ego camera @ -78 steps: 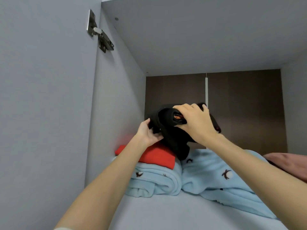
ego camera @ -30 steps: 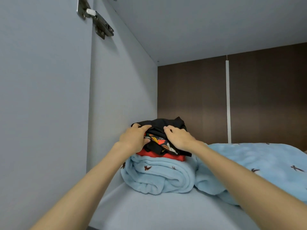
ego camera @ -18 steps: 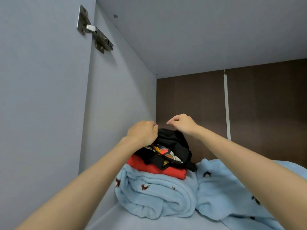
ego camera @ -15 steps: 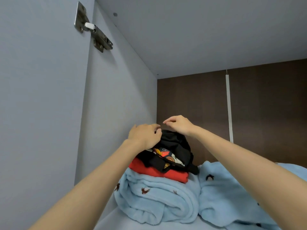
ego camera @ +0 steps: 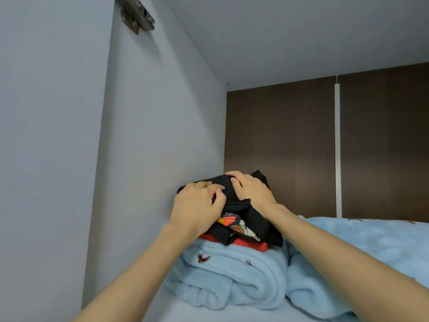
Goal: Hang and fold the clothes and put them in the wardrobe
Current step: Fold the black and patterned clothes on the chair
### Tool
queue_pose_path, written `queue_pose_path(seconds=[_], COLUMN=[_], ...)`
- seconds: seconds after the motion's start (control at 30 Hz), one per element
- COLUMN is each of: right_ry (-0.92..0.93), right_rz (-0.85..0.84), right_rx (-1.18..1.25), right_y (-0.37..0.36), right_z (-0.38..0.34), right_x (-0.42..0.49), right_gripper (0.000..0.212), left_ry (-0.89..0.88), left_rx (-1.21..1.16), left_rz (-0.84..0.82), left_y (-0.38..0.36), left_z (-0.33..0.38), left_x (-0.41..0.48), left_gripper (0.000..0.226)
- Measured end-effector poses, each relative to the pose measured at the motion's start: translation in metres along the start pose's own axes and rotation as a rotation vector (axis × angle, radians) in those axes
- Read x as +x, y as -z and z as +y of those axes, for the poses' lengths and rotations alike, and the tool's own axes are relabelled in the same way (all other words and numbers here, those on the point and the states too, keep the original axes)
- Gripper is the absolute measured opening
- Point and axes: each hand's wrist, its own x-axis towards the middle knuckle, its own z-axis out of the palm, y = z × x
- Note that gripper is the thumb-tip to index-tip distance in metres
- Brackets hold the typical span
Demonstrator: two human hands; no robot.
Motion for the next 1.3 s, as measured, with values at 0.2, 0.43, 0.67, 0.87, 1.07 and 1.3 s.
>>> queue_pose_path(seconds=[0.2,0.43,0.67,0.87,1.07,1.3], right_ry=[-0.075,-0.044,-0.053,-0.032,-0.084,-0.195], right_rz=[-0.139,0.006,0.265,0.242,0.253,0.246], right_rx=[0.019,-0.194,0.008,0.022,-0.041,-0.168], right_y=[0.01,0.044,0.104,0.137,0.138,0.145], right_z=[-0.009,-0.027,-0.045,-0.09,-0.141,-0.196], right_x=[-0.013,-0.025,-0.077,-0.158,-0.257,-0.384], right_gripper=[0.043,0.037,0.033,0.031,0.03,0.03], left_ry=[0.018,0.042,0.036,-0.039,-0.139,-0.14], left_rx=[-0.022,-0.012,-0.129,-0.217,-0.304,-0.546], left_rz=[-0.064,-0.181,-0.066,-0.006,-0.032,-0.091], left_y=[0.005,0.036,0.081,0.127,0.165,0.202], left_z=[0.004,0.013,0.021,0.04,0.043,0.048], left_x=[-0.007,-0.005,-0.029,-0.082,-0.16,-0.267], left_gripper=[0.039,0.043,0.041,0.039,0.04,0.034])
